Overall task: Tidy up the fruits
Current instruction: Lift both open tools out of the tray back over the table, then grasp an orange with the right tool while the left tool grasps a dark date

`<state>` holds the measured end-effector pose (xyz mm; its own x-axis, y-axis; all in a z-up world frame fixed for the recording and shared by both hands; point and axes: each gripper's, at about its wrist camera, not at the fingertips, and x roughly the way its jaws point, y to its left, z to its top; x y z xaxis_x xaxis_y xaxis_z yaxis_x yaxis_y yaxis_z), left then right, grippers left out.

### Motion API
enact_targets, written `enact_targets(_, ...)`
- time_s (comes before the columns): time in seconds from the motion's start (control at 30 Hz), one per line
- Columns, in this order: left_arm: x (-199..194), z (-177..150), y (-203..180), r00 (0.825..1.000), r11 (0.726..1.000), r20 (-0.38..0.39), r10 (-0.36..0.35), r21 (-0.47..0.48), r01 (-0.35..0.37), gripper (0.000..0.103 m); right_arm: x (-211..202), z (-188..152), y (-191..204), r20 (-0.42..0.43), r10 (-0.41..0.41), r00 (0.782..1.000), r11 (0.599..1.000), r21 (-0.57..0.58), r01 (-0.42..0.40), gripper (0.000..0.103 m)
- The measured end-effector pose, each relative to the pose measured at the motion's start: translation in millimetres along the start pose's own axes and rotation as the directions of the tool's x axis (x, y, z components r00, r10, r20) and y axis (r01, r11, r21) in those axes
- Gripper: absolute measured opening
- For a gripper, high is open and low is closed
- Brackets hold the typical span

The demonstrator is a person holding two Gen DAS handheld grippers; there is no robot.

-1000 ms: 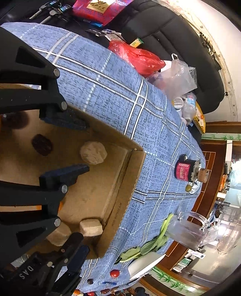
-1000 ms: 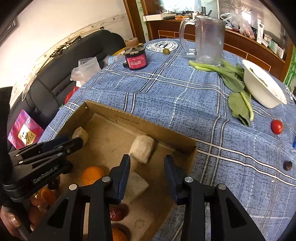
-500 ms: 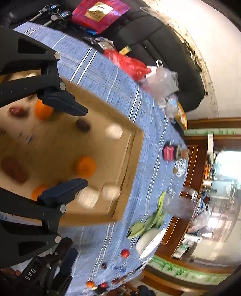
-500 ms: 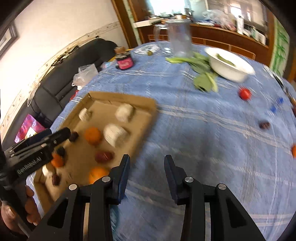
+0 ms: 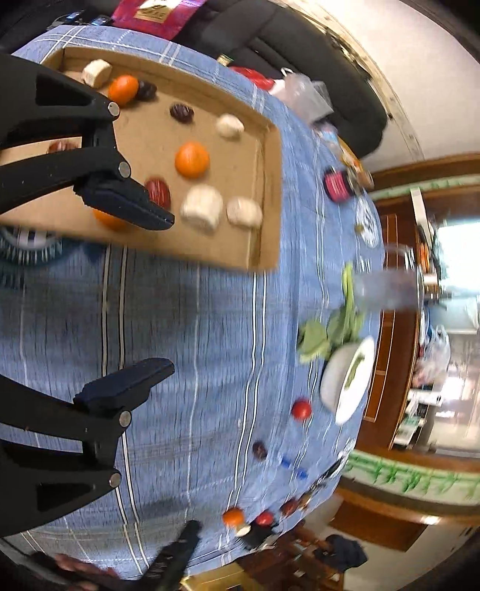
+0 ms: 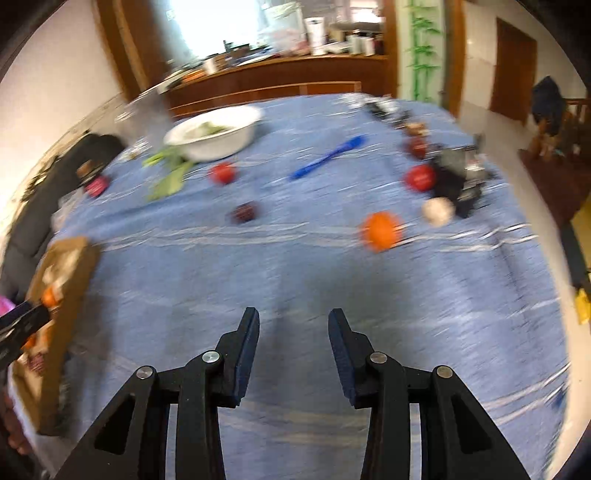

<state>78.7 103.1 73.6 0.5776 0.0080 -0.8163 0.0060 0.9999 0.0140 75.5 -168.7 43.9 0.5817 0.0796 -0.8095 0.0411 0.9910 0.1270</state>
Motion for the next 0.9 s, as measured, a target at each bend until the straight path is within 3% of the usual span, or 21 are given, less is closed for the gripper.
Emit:
enact_targets(0.17, 7, 8, -37, 1.000, 0.998, -0.003, -0.001, 0.058, 0.001, 0.071, 15, 25, -42, 0.014, -0.035, 0.999, 0.999, 0.041, 0.034, 0.050)
enact_targets(0.4, 31, 36, -84, 1.000, 0.992, 0.006, -0.020, 0.127, 0.020, 0.071, 54, 45, -50, -0.033, -0.044, 0.998, 0.999, -0.003, 0.044, 0.049)
enact_targets(0.47, 46, 47, -100, 0.999, 0.989, -0.014, -0.051, 0.137, 0.052, 0.071, 56, 46, -51, -0.025, -0.042, 0.999, 0.999, -0.010, 0.041, 0.032)
enact_targets(0.5, 53, 52, -107, 0.998, 0.988, -0.025, -0.066, 0.138, 0.069, 0.071, 56, 46, -52, -0.023, -0.032, 0.999, 0.999, -0.009, 0.032, 0.029)
enact_targets(0.67, 88, 72, -143, 0.991, 0.982, -0.050, -0.127, 0.137, 0.132, 0.071, 40, 43, -58, 0.007, 0.024, 1.000, 1.000, 0.001, -0.024, 0.029)
enact_targets(0.83, 121, 84, -171, 0.990, 0.977, -0.060, -0.128, 0.161, 0.136, 0.071, 26, 35, -65, 0.010, 0.059, 0.998, 0.998, -0.002, -0.059, 0.029)
enact_targets(0.87, 125, 85, -172, 0.989, 0.977, -0.068, -0.135, 0.156, 0.144, 0.069, 25, 35, -68, 0.008, 0.071, 0.997, 0.997, 0.009, -0.071, 0.029)
enact_targets(0.9, 130, 86, -174, 0.987, 0.977, -0.076, -0.144, 0.145, 0.154, 0.059, 25, 35, -69, 0.007, 0.078, 0.997, 0.997, 0.016, -0.078, 0.029)
